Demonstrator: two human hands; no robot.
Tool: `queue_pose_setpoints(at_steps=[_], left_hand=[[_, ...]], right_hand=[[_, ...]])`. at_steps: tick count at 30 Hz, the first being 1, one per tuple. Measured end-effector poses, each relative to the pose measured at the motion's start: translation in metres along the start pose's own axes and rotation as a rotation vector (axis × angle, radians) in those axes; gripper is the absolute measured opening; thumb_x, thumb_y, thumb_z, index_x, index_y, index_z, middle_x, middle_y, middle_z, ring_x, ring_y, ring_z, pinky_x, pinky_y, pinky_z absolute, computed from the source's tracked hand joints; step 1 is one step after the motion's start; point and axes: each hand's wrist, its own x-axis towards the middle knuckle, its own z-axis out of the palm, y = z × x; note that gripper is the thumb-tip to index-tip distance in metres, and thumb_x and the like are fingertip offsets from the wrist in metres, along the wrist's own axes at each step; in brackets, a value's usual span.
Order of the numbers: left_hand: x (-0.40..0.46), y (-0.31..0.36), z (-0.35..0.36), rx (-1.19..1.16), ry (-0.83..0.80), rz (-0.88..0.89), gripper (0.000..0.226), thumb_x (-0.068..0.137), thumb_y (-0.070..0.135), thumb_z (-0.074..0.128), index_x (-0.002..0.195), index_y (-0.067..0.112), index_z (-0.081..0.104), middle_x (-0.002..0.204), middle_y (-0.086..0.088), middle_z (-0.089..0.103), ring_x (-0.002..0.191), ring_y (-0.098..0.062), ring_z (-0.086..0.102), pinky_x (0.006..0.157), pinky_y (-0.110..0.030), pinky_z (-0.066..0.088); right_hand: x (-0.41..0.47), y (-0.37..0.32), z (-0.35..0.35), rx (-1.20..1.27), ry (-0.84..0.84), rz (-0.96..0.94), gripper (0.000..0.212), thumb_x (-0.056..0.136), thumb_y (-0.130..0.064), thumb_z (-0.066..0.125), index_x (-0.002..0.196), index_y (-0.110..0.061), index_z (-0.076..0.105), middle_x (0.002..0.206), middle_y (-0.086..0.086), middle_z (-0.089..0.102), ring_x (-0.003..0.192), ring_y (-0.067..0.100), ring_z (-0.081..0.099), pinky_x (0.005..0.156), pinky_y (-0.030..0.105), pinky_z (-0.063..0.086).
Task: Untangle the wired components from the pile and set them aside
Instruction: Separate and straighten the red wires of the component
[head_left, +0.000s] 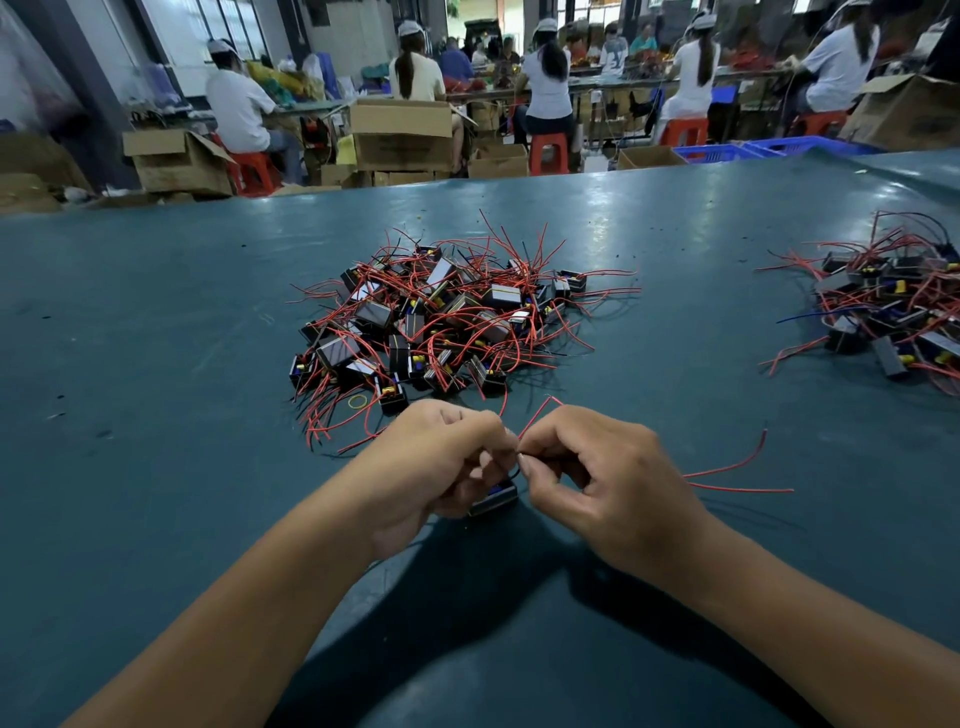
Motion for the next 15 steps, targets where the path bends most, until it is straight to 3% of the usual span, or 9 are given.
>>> queue_pose_setpoints(at_steps=[3,6,8,11,15], left_hand=[[0.001,0.001,-0.012,0.221,0.070,0.310,0.016,0.090,0.012,0.066,0.075,0.017,0.068,0.063,0.001,0.060,0.051,-0.013,0.048,0.049,-0.022,0.037],[0.001,0.004,-0.023,0.576,0.001,0.616,0.012,0.088,0.011,0.075,0.094,0.020,0.073,0.085,0.004,0.065,0.070,-0.015,0.057,0.060,-0.025,0.046],[0.001,0.004,-0.024,0.758,-0.025,0.757,0.012,0.084,0.015,0.079,0.095,0.016,0.075,0.092,0.002,0.064,0.077,-0.009,0.056,0.065,-0.016,0.041],[0.004,0.004,-0.025,0.846,0.011,0.875,0.012,0.083,0.019,0.078,0.093,0.013,0.077,0.092,0.003,0.063,0.081,0.007,0.052,0.073,-0.006,0.036],[0.005,0.003,-0.027,0.823,0.065,0.956,0.016,0.083,0.018,0.078,0.098,0.015,0.077,0.095,0.001,0.062,0.080,-0.008,0.058,0.073,-0.013,0.041]], right_hand=[[0.000,0.004,-0.002,0.035,-0.004,0.042,0.003,0.086,-0.017,0.062,0.085,-0.015,0.064,0.073,-0.015,0.056,0.066,0.001,0.053,0.065,0.012,0.040],[0.000,0.006,-0.004,0.061,-0.003,0.058,0.003,0.086,-0.015,0.065,0.084,-0.017,0.064,0.072,-0.015,0.056,0.066,0.003,0.054,0.064,0.010,0.039],[0.001,0.006,-0.005,0.060,-0.014,0.048,0.004,0.086,-0.013,0.066,0.084,-0.016,0.063,0.073,-0.016,0.056,0.066,0.001,0.053,0.063,0.009,0.037],[0.001,0.007,-0.005,0.063,-0.039,0.038,0.005,0.087,-0.014,0.066,0.085,-0.016,0.063,0.072,-0.018,0.053,0.065,-0.001,0.050,0.064,0.007,0.035],[0.001,0.007,-0.006,0.089,-0.053,0.040,0.003,0.089,-0.018,0.062,0.086,-0.017,0.062,0.071,-0.015,0.052,0.064,0.001,0.048,0.061,0.009,0.035]])
